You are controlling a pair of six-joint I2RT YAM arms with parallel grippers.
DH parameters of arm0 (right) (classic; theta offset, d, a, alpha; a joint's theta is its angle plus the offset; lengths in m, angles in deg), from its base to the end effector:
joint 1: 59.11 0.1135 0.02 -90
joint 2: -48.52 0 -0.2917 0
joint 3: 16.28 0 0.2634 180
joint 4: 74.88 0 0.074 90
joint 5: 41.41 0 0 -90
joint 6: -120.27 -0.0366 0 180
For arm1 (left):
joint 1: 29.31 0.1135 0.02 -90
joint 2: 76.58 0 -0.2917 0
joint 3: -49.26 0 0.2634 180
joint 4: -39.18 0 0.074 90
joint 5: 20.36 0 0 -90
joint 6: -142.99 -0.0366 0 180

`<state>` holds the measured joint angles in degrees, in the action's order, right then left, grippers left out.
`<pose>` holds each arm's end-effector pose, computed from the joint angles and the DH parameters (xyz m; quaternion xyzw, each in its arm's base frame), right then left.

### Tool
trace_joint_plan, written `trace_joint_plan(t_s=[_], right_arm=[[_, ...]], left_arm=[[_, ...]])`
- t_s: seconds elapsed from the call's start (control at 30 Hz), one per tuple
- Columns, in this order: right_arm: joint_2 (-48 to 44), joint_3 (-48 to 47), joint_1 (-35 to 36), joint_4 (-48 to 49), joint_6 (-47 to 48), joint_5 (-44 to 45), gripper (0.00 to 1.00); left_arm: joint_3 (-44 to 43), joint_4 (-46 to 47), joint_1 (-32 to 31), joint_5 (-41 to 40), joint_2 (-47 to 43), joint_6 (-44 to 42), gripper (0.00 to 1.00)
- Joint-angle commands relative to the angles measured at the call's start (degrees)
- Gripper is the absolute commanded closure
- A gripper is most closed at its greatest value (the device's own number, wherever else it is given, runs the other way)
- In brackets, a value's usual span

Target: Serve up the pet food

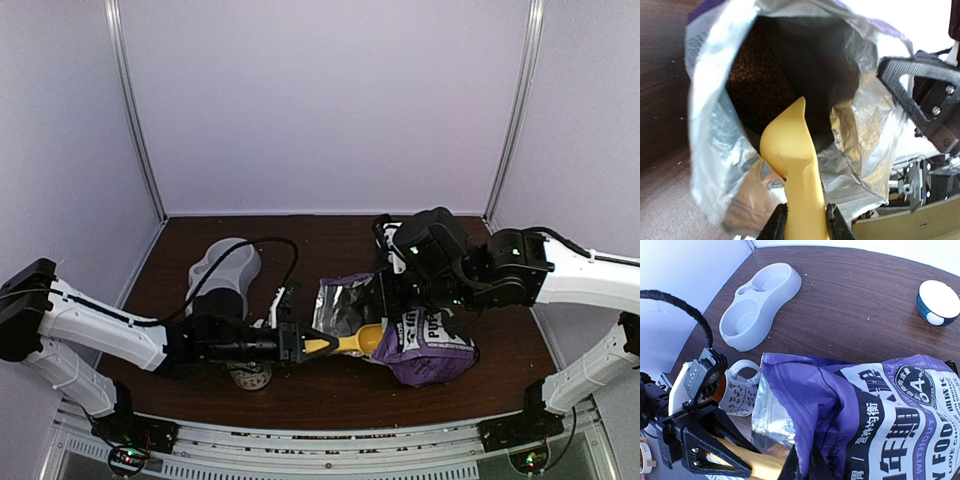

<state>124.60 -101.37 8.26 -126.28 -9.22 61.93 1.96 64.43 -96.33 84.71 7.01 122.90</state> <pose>0.1197 0.2653 0.3640 -0.1734 0.8933 0.2587 0.3242 0.1111 -0.2864 0.2265 0.0641 0.7670 -0.6235 0.1372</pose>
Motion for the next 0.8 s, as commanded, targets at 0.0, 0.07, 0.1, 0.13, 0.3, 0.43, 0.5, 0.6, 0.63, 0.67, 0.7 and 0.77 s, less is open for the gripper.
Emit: trace_joint_plan(t_s=[0.0, 0.07, 0.1, 0.13, 0.3, 0.43, 0.5, 0.6, 0.63, 0.67, 0.7, 0.77], right_arm=[[-2.4, 0.5, -1.2, 1.8, -0.8, 3.7, 1.0], [-2.7, 0.6, -1.3, 1.5, -0.9, 3.9, 1.0], [-3.0, 0.8, -1.2, 1.4, -0.9, 4.1, 1.0], [-3.2, 0.9, -1.3, 1.4, -1.0, 4.2, 1.0], [-3.5, 1.3, -1.6, 1.5, -1.1, 4.3, 1.0], [-3.6, 1.2, -1.7, 1.5, -1.1, 4.5, 1.0], [-3.6, 1.0, -1.8, 1.4, -1.0, 4.6, 1.0], [-3.6, 0.5, -2.0, 0.8, -0.9, 4.9, 1.0], [-3.6, 0.3, -2.1, 0.6, -0.9, 5.0, 1.0], [-3.7, 0.2, -2.2, 0.5, -0.9, 5.1, 1.0], [-3.8, 0.2, -2.2, 0.5, -0.9, 5.1, 1.0], [-3.8, 0.2, -2.4, 0.4, -0.9, 5.0, 1.0]], left_arm=[[3.8, 5.6, 0.0, -3.6, -5.3, 6.2, 1.0], [5.3, 6.7, 0.7, -4.2, -7.4, 6.9, 1.0], [6.1, 6.9, 1.2, -4.5, -8.6, 7.2, 1.0], [6.8, 6.5, 1.6, -4.8, -9.9, 7.3, 1.0], [9.1, 0.8, 3.8, -5.5, -16.8, 6.3, 1.0], [11.4, 0.4, 4.9, -4.8, -20.8, 7.1, 1.0], [11.5, -0.1, 5.1, -3.7, -21.8, 7.2, 1.0], [12.0, 0.7, 5.4, -2.0, -22.9, 7.7, 1.0], [12.5, 1.6, 5.4, -1.6, -23.3, 8.1, 1.0], [13.1, 2.8, 5.6, -1.1, -23.7, 8.6, 1.0], [13.7, 4.0, 5.7, -0.7, -24.3, 9.1, 1.0], [14.1, 4.1, 5.9, 0.2, -25.6, 9.3, 1.0]])
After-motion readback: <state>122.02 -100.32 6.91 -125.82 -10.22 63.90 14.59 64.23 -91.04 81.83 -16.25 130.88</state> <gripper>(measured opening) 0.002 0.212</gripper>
